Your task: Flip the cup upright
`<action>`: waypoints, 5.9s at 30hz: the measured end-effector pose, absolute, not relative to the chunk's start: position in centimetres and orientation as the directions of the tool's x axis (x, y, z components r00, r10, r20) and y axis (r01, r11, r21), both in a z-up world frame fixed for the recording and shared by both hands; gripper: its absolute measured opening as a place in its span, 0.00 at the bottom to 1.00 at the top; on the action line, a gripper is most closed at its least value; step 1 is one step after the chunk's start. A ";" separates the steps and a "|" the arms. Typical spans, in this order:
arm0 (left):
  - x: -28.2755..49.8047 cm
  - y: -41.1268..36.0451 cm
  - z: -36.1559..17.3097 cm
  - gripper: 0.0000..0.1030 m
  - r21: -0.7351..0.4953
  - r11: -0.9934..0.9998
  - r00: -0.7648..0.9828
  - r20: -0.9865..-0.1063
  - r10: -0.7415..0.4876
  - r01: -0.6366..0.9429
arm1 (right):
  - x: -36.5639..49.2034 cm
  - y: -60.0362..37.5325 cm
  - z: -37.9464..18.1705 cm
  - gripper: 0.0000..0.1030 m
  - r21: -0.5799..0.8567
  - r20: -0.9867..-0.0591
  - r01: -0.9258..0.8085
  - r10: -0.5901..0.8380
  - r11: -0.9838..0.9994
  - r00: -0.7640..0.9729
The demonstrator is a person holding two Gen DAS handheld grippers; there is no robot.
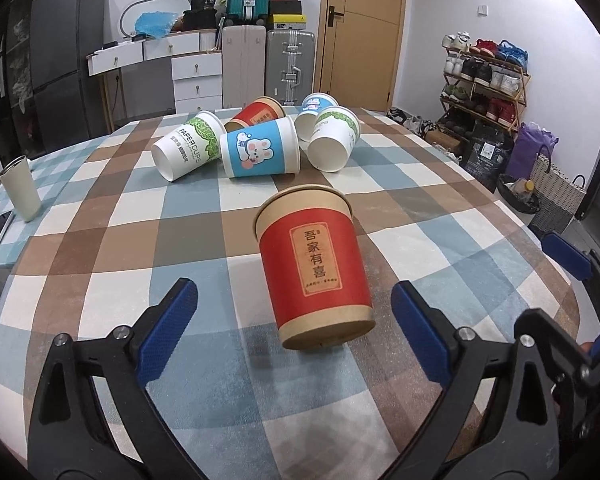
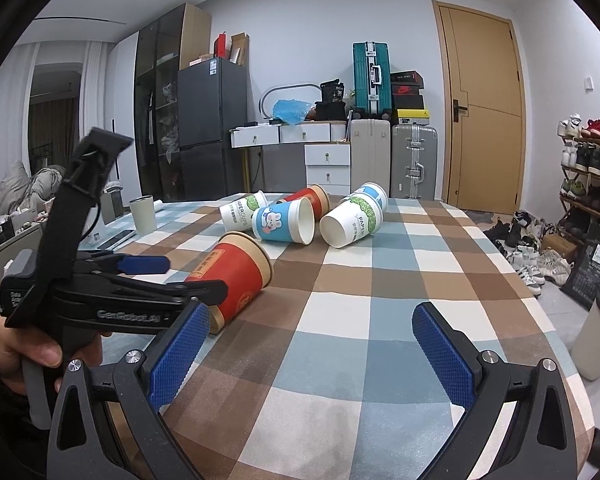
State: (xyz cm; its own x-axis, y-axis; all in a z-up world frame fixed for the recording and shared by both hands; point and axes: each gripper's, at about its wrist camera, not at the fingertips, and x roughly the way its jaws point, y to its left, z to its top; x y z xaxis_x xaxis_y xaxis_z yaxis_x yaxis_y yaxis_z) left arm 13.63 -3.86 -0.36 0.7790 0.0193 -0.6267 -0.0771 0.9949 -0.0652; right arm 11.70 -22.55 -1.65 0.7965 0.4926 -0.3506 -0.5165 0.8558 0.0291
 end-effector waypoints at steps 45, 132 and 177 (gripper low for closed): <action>7.2 -2.9 1.9 0.52 -0.157 0.985 0.798 -0.602 -0.038 -0.071 | 10.8 -21.5 -1.8 1.00 -0.003 -0.340 -0.554 0.520 0.833 0.784; -0.2 2.3 1.1 0.99 -0.115 0.988 0.834 -0.551 0.021 -0.101 | 13.0 -17.1 -1.6 1.00 0.317 -0.573 -0.556 0.622 0.769 0.533; 0.8 2.7 -0.7 0.99 -0.106 0.990 0.807 -0.591 0.015 -0.096 | 14.8 -14.9 -0.9 0.69 0.414 -0.630 -0.516 0.645 0.750 0.432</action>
